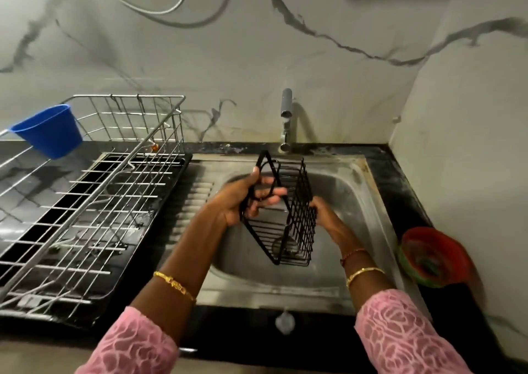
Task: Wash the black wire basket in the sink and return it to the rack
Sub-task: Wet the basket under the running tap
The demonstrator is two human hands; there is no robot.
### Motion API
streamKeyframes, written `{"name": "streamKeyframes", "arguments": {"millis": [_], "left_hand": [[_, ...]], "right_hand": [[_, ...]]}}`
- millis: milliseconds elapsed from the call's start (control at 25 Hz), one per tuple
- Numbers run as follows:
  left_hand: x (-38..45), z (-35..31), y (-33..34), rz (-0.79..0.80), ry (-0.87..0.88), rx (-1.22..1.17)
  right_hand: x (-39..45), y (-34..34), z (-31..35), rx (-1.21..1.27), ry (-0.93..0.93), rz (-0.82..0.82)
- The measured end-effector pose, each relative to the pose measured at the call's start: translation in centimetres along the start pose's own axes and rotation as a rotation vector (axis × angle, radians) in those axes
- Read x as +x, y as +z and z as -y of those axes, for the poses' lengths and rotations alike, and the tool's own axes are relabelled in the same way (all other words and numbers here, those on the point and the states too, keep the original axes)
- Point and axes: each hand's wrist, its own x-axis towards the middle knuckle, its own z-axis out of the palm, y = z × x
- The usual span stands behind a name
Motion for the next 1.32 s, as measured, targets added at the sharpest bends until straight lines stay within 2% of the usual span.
{"name": "streamKeyframes", "arguments": {"millis": [80, 160, 240, 280, 400, 560, 800, 880, 1000, 1160, 1240, 1320], "left_hand": [[1.6, 0.5, 0.3, -0.007, -0.056, 0.066], [3.3, 0.7, 0.7, -0.015, -0.105, 0.075], [5.2, 1.0, 0.5, -0.046, -0.129, 0.031], [6.2, 1.0, 0.1, -0.054, -0.135, 0.001], [8.4, 0.5, -1.6, -0.071, -0.169, -0.094], [10.4, -1.2, -3.0, -0.103, -0.211, -0.209], [12.4, -1.9, -4.9, -0.078, -0.273, -0.252], [12.8, -2.0, -5.2, -0.068, -0.280, -0.260], [13.1, -2.0, -5.5, -0.062, -0.285, -0.276], [13.2, -2.2, -5.7, -0.066, -0.287, -0.267], [13.3, -2.2, -5.4, -0.056, -0.296, -0.277], [13.5, -2.1, -5.1, -0.046, -0.300, -0.280]], "right_hand": [[1.3, -0.5, -0.1, -0.133, 0.025, -0.058], [3.8, -1.1, 1.4, -0.145, -0.008, -0.160], [6.3, -1.3, 4.1, 0.060, -0.012, -0.253], [7.8, -1.2, 5.8, 0.207, 0.011, -0.249], [13.0, -0.6, 9.8, 0.588, 0.175, -0.061], [18.4, 1.1, 12.1, 0.752, 0.352, 0.030], [22.3, 3.4, 10.9, 1.109, 0.355, -0.084], [22.5, 3.6, 10.3, 1.058, 0.311, -0.094], [22.9, 4.8, 9.9, 0.736, 0.243, -0.079], [23.7, 6.0, 9.4, 0.408, 0.154, -0.242], [23.0, 5.5, 9.9, 0.258, 0.178, -0.238], [20.7, 4.6, 10.9, 0.251, 0.222, -0.209]]}}
